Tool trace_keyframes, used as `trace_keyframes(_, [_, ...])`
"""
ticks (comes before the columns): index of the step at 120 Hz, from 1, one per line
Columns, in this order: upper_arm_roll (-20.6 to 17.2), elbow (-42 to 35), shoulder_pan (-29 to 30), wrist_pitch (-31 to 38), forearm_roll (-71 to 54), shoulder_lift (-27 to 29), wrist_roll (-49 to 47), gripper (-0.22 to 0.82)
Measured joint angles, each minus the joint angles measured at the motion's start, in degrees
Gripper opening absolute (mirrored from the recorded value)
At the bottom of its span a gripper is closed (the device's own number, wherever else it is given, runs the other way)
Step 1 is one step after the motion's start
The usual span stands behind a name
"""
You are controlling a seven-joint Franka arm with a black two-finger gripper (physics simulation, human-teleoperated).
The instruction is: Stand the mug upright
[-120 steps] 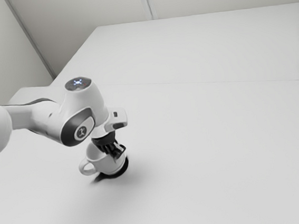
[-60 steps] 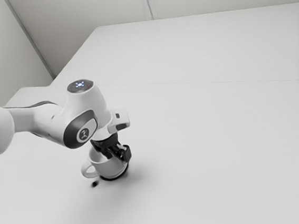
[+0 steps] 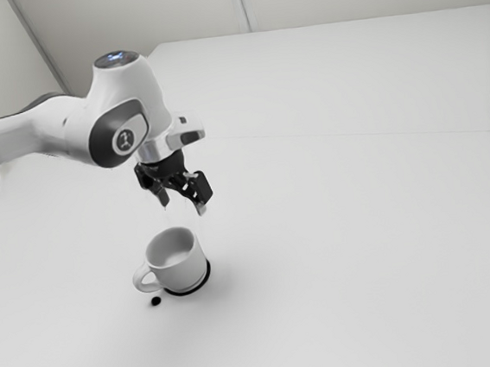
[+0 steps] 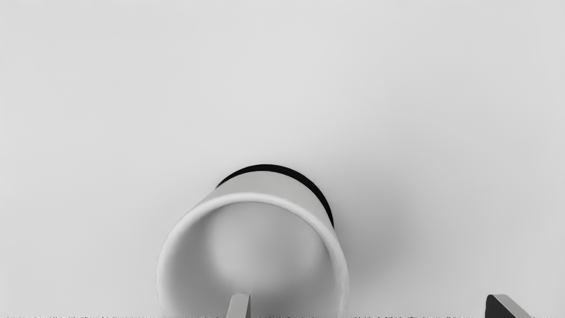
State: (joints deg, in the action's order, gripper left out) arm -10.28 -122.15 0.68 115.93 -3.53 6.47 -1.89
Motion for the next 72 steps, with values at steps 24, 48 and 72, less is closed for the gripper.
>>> trace_keyframes(24, [0.01,11.50,-0.14,-10.40,0.71,-1.96,-0.11,0.59])
trace_keyframes(48, [0.08,18.67,-0.13,-17.61,0.86,-3.00,-0.19,0.60])
trace_keyframes(72, [0.09,24.95,-0.22,-23.46,0.75,-3.45,-0.25,0.60])
